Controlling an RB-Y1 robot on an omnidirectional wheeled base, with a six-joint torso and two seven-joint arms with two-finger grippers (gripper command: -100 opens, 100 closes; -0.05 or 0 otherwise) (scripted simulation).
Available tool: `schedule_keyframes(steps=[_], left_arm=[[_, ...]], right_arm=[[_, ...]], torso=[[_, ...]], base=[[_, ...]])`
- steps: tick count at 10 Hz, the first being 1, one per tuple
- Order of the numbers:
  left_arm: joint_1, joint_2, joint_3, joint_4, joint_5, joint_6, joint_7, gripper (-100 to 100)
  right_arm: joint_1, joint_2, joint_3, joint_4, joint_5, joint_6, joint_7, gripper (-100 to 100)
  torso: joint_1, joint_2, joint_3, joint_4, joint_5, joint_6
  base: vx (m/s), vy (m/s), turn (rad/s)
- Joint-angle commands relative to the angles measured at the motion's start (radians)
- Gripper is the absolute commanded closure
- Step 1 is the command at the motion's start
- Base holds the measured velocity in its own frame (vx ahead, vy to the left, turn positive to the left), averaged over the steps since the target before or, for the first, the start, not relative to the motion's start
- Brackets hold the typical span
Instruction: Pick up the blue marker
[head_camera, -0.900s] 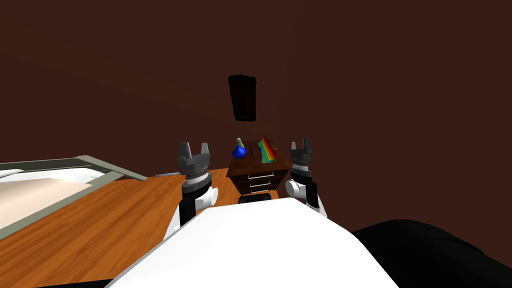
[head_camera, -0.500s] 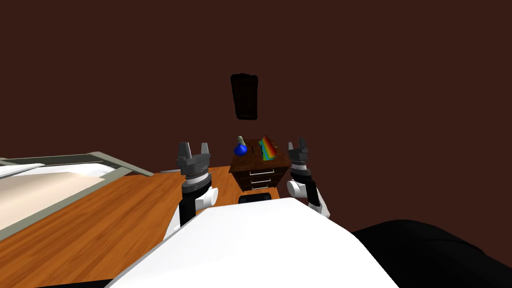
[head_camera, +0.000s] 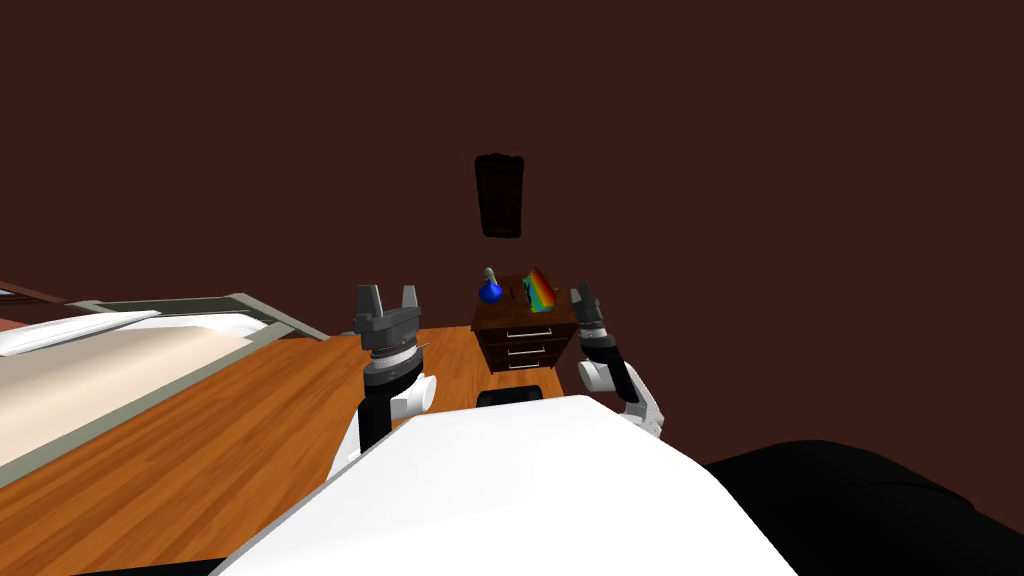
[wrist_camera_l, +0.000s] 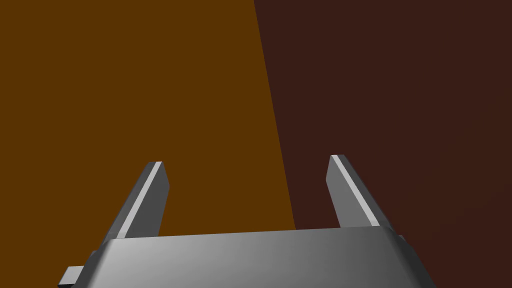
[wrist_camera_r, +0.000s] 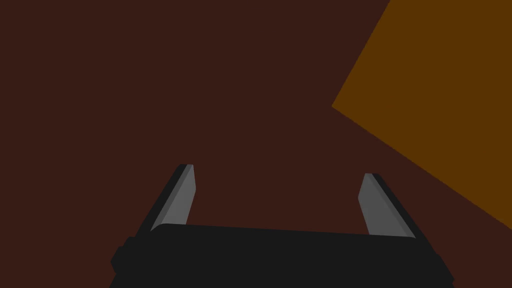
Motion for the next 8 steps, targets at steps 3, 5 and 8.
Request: schedule_keyframes(steps=[3,5,8], left_arm=[[0.000,0.000,0.000,0.000,0.000,0.000,0.000,0],[0.000,0.000,0.000,0.000,0.000,0.000,0.000,0],[0.000,0.000,0.000,0.000,0.000,0.000,0.000,0]], right_arm=[[-0.038,-0.098,-0.019,0.086,0.029,0.024,0.048,-100],[-0.048,-0.144,-0.022,0.129,0.040,0.029,0.065,-100],[-0.069,-0.225,-0.027,0.215,0.058,0.037,0.097,-100]], torso=[[-0.002,-0.004,-0.002,-0.001,0.000,0.000],[-0.002,-0.005,-0.003,-0.001,0.000,0.000],[0.000,-0.008,-0.004,-0.002,0.000,0.000]], base=[[-0.096,0.060,0.042],[-0.058,0.060,0.031],[-0.036,0.085,0.061]])
